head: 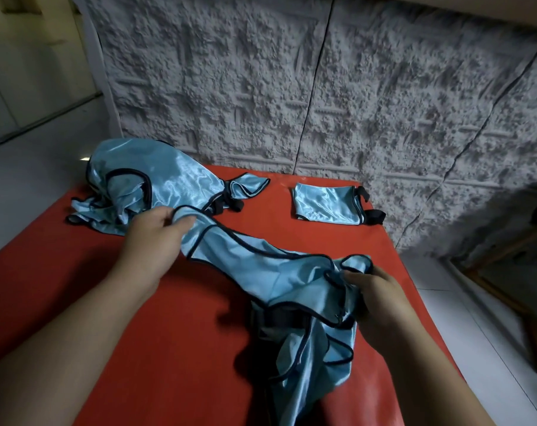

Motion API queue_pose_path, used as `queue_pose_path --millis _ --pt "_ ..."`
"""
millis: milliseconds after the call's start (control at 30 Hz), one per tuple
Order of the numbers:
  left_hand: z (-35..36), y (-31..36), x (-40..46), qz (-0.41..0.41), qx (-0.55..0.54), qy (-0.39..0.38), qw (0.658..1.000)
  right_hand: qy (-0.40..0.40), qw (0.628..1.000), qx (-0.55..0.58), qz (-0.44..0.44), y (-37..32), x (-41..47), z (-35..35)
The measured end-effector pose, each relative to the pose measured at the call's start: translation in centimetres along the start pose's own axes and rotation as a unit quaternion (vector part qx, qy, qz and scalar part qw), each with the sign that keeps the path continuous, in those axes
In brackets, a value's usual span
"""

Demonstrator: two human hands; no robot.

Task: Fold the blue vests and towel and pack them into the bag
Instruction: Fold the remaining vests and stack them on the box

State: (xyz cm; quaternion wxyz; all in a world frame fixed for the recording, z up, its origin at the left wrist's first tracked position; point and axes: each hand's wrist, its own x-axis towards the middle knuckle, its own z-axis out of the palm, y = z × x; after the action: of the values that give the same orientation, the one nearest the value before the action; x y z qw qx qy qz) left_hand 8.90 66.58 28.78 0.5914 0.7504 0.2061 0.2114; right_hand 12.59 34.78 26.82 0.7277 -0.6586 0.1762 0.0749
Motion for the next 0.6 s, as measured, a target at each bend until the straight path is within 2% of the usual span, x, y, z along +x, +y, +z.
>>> queue_pose_path --millis 100,167,267,367,433,500,600 --pt "0.3 0.5 0.0 -0.032 -0.096 0.01 0.995 0.023 0.997 0.022 0.072 0.4 0.7 0.0" --pt "0.6 0.6 0.1 -0.044 -0.123 0.019 0.991 0.012 0.995 -0.032 0.091 0.6 0.6 0.3" --pt "0.5 0.3 0.2 -0.03 -0.11 0.035 0.993 0.029 0.984 -0.172 0.045 1.7 1.0 0.7" --pt "0.0 -0.1 0.5 -0.012 -0.116 0.041 0.992 0.092 0.972 -0.216 -0.016 1.9 1.5 0.6" --pt "0.0 -0.3 0.5 -0.026 -0.106 0.041 0.993 0.1 0.978 -0.173 -0.054 1.5 1.5 0.5" --pt "0.2 -0.2 0.3 -0.062 -0.111 0.024 0.992 0.075 0.99 -0.09 -0.082 1.1 1.1 0.9" --pt "0.5 -0.2 0.0 -0.111 -0.137 -0.019 0.984 0.052 0.991 -0.032 -0.121 1.0 0.7 1.1"
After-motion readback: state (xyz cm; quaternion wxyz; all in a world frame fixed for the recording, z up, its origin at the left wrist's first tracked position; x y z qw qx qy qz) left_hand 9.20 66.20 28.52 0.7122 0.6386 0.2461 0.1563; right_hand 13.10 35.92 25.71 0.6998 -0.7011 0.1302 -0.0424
